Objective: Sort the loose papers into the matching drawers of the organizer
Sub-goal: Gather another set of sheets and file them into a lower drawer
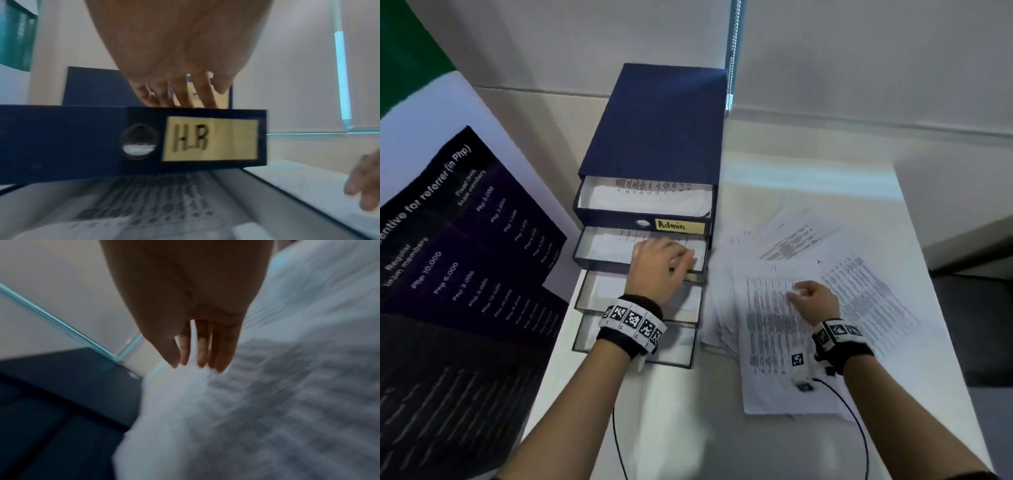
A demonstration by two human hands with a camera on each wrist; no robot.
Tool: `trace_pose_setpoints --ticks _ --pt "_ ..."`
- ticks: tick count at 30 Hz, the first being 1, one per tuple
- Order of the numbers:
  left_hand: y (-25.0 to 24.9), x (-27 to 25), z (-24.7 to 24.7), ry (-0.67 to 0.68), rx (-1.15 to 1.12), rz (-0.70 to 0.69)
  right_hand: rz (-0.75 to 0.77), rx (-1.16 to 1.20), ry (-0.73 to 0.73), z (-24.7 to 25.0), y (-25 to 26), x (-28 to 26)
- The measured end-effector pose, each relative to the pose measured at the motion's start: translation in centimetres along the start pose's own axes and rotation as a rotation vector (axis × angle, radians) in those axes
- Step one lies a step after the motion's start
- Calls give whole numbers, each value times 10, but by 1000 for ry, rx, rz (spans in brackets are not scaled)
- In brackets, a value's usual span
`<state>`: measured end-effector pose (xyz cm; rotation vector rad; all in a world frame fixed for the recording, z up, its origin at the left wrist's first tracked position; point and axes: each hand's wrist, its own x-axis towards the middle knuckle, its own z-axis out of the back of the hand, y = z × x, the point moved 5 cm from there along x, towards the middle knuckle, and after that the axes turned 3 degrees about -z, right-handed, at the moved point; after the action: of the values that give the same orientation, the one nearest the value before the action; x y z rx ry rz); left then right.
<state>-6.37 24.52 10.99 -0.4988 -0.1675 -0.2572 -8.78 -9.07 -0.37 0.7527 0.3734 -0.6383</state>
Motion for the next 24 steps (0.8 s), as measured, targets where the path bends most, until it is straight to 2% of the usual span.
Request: trace_pose_setpoints --ticks 1,2,4,6,8,11,13,15,18,21,24 --pt "-22 2 -4 -15 -97 -77 -55 -220 -23 4 -25 9" --pt "-44 2 -14 17 -187 -158 -105 -332 -40 6 -46 16" --pt "-89 -1 -45 159 -272 -305 -141 -275 -74 8 -67 18" --pt "-109 -9 -89 296 -312 -337 -135 -130 -86 8 -72 19" --pt "-103 -14 -135 437 -310 -175 -150 -36 -64 10 -75 21" --pt "-78 -22 -183 630 -241 188 -82 -69 9 12 -73 19" --pt "-65 -26 -198 615 -296 407 33 -78 21 11 -68 15" --pt "-54 -26 -203 498 -377 550 128 4 49 16 -62 11" --pt "-45 -27 -201 347 -481 645 119 264 170 32 -52 3" --pt "-49 -23 -186 329 -606 689 150 508 260 59 -34 -12" --pt "-56 -21 -164 345 -665 636 189 656 350 78 -10 -33"
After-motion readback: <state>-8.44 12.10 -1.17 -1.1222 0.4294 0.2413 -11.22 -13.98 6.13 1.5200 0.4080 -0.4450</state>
